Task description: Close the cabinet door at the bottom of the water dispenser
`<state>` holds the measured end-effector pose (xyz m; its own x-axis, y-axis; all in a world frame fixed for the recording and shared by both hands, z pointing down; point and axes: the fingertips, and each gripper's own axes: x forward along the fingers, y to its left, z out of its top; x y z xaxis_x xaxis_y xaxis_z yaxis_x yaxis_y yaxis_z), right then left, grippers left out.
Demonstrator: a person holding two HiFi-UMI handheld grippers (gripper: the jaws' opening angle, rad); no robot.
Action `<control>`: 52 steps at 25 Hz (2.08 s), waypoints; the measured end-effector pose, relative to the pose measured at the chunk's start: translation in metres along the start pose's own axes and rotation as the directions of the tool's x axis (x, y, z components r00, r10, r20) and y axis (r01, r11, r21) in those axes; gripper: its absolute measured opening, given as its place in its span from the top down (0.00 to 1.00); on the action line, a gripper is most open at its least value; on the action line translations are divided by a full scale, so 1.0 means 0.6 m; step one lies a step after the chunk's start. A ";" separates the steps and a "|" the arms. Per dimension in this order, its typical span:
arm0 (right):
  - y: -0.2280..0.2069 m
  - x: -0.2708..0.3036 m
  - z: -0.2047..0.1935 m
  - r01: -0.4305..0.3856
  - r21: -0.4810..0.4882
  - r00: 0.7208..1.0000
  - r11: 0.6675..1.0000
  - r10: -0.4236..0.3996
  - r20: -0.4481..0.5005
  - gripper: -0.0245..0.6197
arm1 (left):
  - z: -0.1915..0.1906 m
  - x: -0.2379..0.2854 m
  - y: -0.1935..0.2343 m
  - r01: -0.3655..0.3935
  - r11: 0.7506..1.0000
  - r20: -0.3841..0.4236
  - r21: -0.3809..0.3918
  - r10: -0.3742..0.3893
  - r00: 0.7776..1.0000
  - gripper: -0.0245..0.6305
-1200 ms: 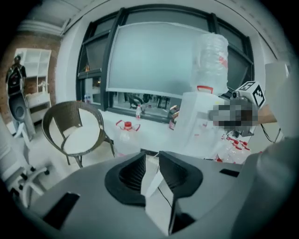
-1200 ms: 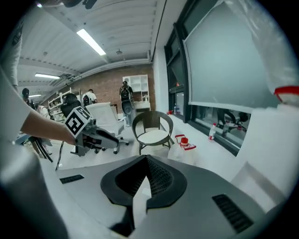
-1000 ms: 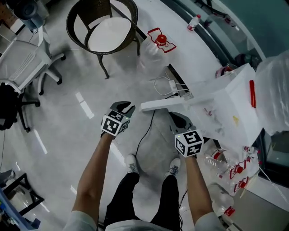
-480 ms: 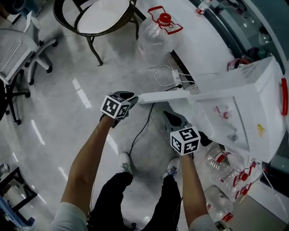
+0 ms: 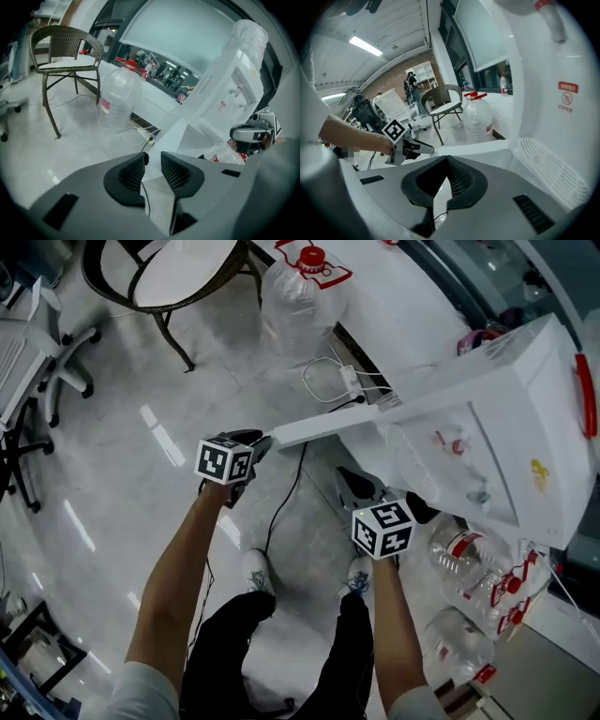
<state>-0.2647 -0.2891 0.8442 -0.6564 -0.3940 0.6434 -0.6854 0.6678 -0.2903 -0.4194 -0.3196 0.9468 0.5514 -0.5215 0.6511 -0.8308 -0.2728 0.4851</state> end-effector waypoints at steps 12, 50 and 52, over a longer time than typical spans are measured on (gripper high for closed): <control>0.000 -0.137 -0.113 0.058 0.007 0.998 0.998 -0.057 -0.022 0.93 | -0.116 -0.007 -0.134 -0.043 0.998 -0.064 -0.041 0.040 0.997 0.76; -0.324 -0.585 -0.426 0.190 0.155 0.966 0.969 -0.213 0.149 0.93 | -0.194 0.330 -0.648 -0.070 0.990 0.022 0.119 0.068 0.997 0.67; -0.329 -0.590 -0.428 0.187 0.157 0.964 0.970 -0.212 0.162 0.93 | -0.191 0.349 -0.650 -0.073 0.988 0.018 0.137 0.071 0.997 0.67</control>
<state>0.1837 -0.1194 0.8558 -0.5380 -0.6235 0.5672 -0.8371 0.4744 -0.2725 0.0289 -0.2299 0.9609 0.4892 -0.5539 0.6737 -0.8714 -0.3421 0.3515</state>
